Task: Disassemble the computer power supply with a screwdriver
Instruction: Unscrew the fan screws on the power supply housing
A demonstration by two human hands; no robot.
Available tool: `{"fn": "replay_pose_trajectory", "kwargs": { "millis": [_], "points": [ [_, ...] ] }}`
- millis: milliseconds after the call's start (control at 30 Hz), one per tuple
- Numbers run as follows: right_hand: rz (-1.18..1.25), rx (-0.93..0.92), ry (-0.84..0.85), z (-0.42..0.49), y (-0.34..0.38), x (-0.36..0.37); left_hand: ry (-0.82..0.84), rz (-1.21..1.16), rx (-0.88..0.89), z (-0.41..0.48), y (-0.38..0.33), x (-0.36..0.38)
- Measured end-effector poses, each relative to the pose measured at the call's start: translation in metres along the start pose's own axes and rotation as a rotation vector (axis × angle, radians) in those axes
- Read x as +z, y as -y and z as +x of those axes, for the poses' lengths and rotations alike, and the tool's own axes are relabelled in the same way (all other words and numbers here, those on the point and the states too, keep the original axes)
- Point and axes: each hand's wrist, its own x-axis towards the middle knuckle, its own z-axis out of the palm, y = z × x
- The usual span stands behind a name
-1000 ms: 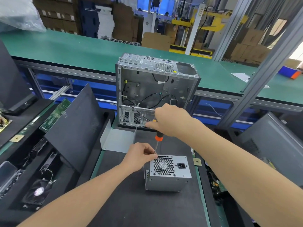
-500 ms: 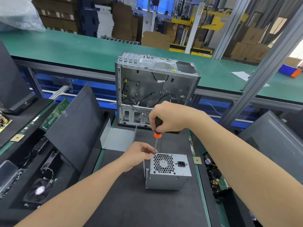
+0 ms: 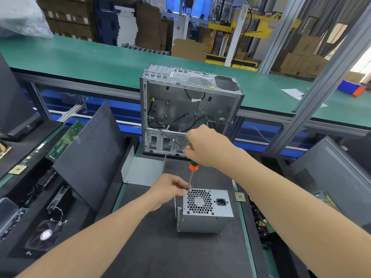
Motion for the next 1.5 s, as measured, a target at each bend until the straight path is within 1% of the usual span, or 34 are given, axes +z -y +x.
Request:
{"fn": "replay_pose_trajectory", "kwargs": {
  "millis": [133,300,400,500,567,633,700,733,767,833,867,1033,1133,1233,1333,1400,1500],
  "points": [
    [0.077,-0.101,0.049,-0.001,-0.002,-0.001,0.022,0.016,0.043,-0.002,0.000,-0.002],
    [0.190,-0.254,0.133,0.000,-0.015,-0.011,0.016,0.185,0.168,-0.005,-0.003,-0.003],
    [0.238,-0.292,0.192,0.001,-0.020,-0.014,-0.031,0.291,0.224,-0.008,-0.003,0.002],
    [0.249,-0.303,0.230,0.003,-0.023,-0.019,-0.098,0.341,0.265,-0.009,-0.002,0.006],
    [0.253,-0.308,0.238,0.003,-0.024,-0.019,-0.113,0.362,0.270,-0.009,-0.002,0.007],
    [0.199,-0.267,0.165,0.001,-0.019,-0.014,-0.115,0.365,0.265,-0.008,-0.004,0.006],
    [0.028,-0.088,-0.002,0.000,-0.011,-0.002,-0.118,0.360,0.254,-0.008,-0.005,0.006],
    [-0.083,0.021,-0.065,-0.001,-0.006,0.002,-0.118,0.365,0.250,-0.008,-0.005,0.006],
    [-0.150,0.093,-0.102,-0.002,-0.001,0.004,-0.116,0.371,0.248,-0.008,-0.005,0.005],
    [-0.125,0.149,-0.095,-0.002,0.001,0.006,-0.105,0.355,0.235,-0.007,-0.004,0.005],
    [-0.092,0.132,-0.068,0.000,0.000,0.007,-0.093,0.323,0.217,-0.006,-0.005,0.005],
    [0.074,-0.084,0.047,-0.001,-0.012,-0.001,0.015,0.073,0.080,-0.006,-0.005,-0.001],
    [0.166,-0.262,0.133,-0.001,-0.021,-0.009,0.047,0.044,0.043,-0.008,-0.006,-0.004],
    [0.174,-0.348,0.208,-0.001,-0.022,-0.020,0.047,0.029,0.020,-0.007,-0.009,-0.005],
    [0.204,-0.342,0.256,-0.002,-0.018,-0.023,0.034,0.009,-0.009,-0.005,-0.010,-0.003],
    [0.183,-0.290,0.229,-0.004,-0.013,-0.019,0.026,-0.010,-0.030,-0.005,-0.010,-0.002],
    [-0.127,-0.121,0.051,-0.005,-0.007,-0.006,0.018,-0.049,-0.060,-0.004,-0.011,-0.001]
  ]
}}
